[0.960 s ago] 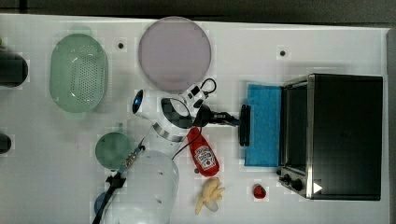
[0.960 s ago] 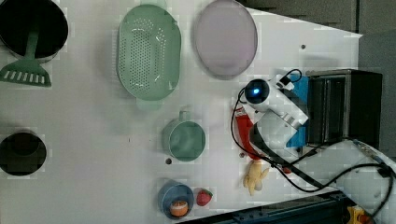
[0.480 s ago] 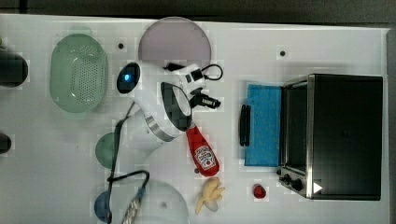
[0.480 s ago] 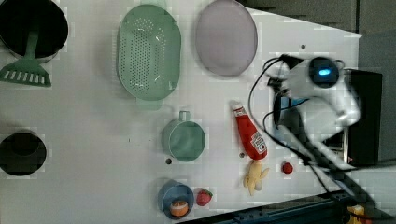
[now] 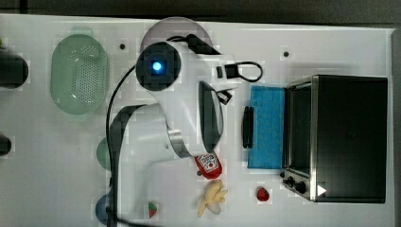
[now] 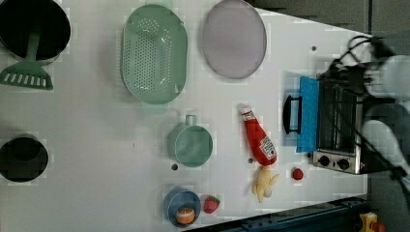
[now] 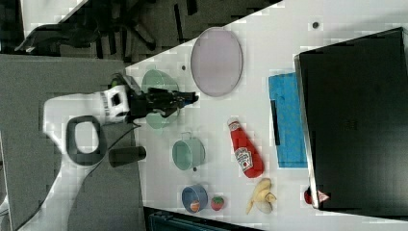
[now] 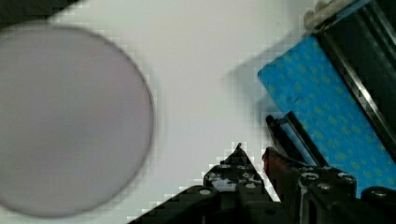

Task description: Flap open oven.

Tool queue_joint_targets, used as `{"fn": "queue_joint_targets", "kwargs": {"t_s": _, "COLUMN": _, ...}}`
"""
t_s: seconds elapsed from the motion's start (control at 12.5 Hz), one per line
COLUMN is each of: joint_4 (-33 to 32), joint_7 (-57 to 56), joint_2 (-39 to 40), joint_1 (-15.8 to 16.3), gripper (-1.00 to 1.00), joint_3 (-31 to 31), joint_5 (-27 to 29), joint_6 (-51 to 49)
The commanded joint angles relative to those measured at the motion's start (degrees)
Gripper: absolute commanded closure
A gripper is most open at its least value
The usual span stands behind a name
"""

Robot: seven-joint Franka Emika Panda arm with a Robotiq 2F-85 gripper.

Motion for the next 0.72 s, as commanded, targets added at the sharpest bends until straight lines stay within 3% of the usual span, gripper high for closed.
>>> {"fn": "queue_joint_targets", "kwargs": {"t_s": 0.08, "joint_4": -0.6, "joint_7": 1.5, "joint_2": -5.0, "joint_1": -1.4, "gripper": 0.65, "joint_3": -1.4, "joint_5": 2.3, "joint_6": -3.6}}
{"fn": "queue_joint_targets", "kwargs": {"t_s": 0.48, "joint_4": -0.4, "joint_7": 2.4, "joint_2": -13.7, "joint_1": -1.4, "gripper": 0.65, "joint_3": -1.4, "joint_5": 12.0, "joint_6": -14.2}}
{"fn": "queue_joint_targets", "kwargs": {"t_s": 0.72, "joint_4": -0.4, "joint_7": 2.4, "joint_2": -18.5, "joint_1": -1.4, "gripper": 0.65, "joint_3": -1.2, "joint_5": 12.3, "joint_6": -15.8}}
